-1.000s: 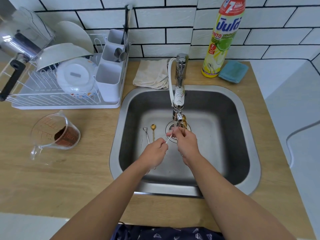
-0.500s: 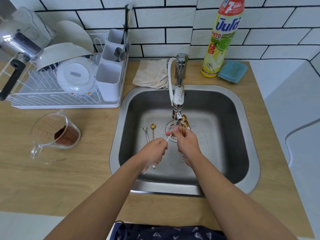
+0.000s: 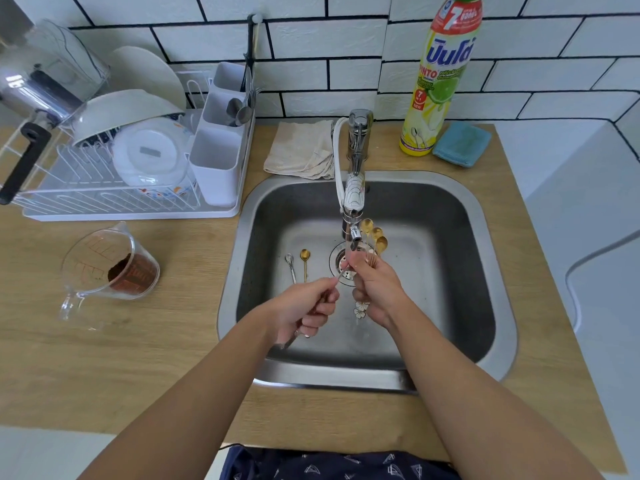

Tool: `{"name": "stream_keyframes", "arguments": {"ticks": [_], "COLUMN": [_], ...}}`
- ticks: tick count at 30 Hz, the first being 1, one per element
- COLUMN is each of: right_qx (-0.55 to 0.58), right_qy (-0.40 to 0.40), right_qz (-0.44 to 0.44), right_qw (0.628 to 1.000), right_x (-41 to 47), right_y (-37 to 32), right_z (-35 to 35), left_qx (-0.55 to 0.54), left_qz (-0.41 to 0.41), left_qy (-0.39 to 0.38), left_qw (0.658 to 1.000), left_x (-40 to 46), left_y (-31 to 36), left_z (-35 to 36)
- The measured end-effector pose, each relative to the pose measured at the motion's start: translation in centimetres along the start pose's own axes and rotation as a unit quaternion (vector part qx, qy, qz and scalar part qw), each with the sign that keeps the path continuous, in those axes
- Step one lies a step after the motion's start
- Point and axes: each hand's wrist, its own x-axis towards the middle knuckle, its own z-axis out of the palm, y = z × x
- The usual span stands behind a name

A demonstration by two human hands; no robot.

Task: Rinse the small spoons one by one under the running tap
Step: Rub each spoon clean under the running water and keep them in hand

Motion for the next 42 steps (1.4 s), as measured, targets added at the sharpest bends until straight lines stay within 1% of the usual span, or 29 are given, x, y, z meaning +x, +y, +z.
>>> {"name": "stream_keyframes", "arguments": {"ticks": [2, 3, 5, 6, 8, 10, 11, 13, 15, 18, 20, 23, 25, 28, 30, 32, 34, 36, 38, 40, 42], "right_qx": [-0.033, -0.033, -0.007, 0.001, -0.028, -0.070, -0.071, -0.038, -0.013, -0.065, -0.100, -0.059, -0.045, -0.098, -0.120, -0.094, -0.040, -0.001, 0.031, 0.036, -0.007], "right_qy": [0.024, 0.028, 0.021, 0.012, -0.003, 0.006, 0.016, 0.030, 0.019, -0.009, 0.004, 0.031, 0.026, 0.002, 0.000, 0.006, 0.006, -0.018, -0.059, -0.072, -0.028], "right_qz": [0.012, 0.019, 0.025, 0.024, 0.008, -0.011, -0.016, -0.008, -0.003, -0.024, -0.042, -0.037, -0.027, -0.040, -0.054, -0.046, -0.023, -0.008, 0.000, -0.011, -0.030], "right_qw": [0.999, 0.999, 0.999, 1.000, 1.000, 0.997, 0.997, 0.999, 1.000, 0.998, 0.994, 0.997, 0.998, 0.994, 0.991, 0.994, 0.999, 1.000, 0.998, 0.997, 0.999], "right_x": [0.2, 0.2, 0.1, 0.0, -0.2, -0.3, -0.3, 0.0, 0.2, -0.1, -0.2, 0.1, 0.2, -0.2, -0.3, -0.1, 0.1, 0.2, 0.1, -0.1, -0.2], "right_y": [0.1, 0.2, 0.5, 0.6, 0.8, 0.9, 0.9, 0.6, 0.3, 0.3, 0.4, 0.2, 0.3, 0.7, 0.9, 0.8, 0.7, 0.7, 1.0, 1.2, 1.2], "right_z": [0.2, 0.3, 0.6, 0.6, 0.6, 0.6, 0.6, 0.6, 0.5, 0.4, 0.6, 0.5, 0.4, 0.2, 0.2, 0.5, 0.6, 0.5, 0.3, 0.1, 0.2], "left_qx": [0.113, 0.152, 0.169, 0.157, 0.130, 0.116, 0.113, 0.109, 0.104, 0.094, 0.087, 0.051, 0.025, 0.015, 0.009, -0.019, -0.057, -0.092, -0.133, -0.154, -0.119], "left_qz": [0.037, 0.047, 0.046, 0.043, 0.036, 0.030, 0.030, 0.035, 0.040, 0.045, 0.047, 0.036, 0.027, 0.019, 0.015, 0.006, -0.005, -0.012, -0.017, -0.021, -0.018], "left_qy": [0.074, 0.102, 0.120, 0.117, 0.107, 0.097, 0.091, 0.083, 0.083, 0.083, 0.078, 0.054, 0.035, 0.023, 0.018, -0.001, -0.032, -0.060, -0.082, -0.098, -0.082], "left_qw": [0.990, 0.982, 0.977, 0.980, 0.985, 0.988, 0.989, 0.990, 0.990, 0.991, 0.992, 0.997, 0.999, 0.999, 1.000, 1.000, 0.998, 0.994, 0.988, 0.983, 0.989], "left_x": [0.2, 0.4, 0.6, 0.6, 0.6, 0.7, 0.8, 0.8, 0.7, 0.6, 0.6, 0.6, 0.5, 0.3, 0.3, 0.3, 0.2, 0.1, 0.0, 0.0, 0.0], "left_y": [-0.3, -0.5, -0.7, -0.7, -0.8, -0.8, -0.8, -0.8, -0.6, -0.4, -0.5, -0.6, -0.8, -1.0, -1.0, -1.0, -1.1, -1.1, -1.0, -0.8, -0.6], "left_z": [0.3, 0.3, 0.0, -0.1, -0.2, -0.3, -0.3, -0.3, -0.4, -0.4, -0.4, -0.4, -0.6, -1.0, -1.1, -1.1, -1.3, -1.6, -1.8, -1.8, -1.6]}}
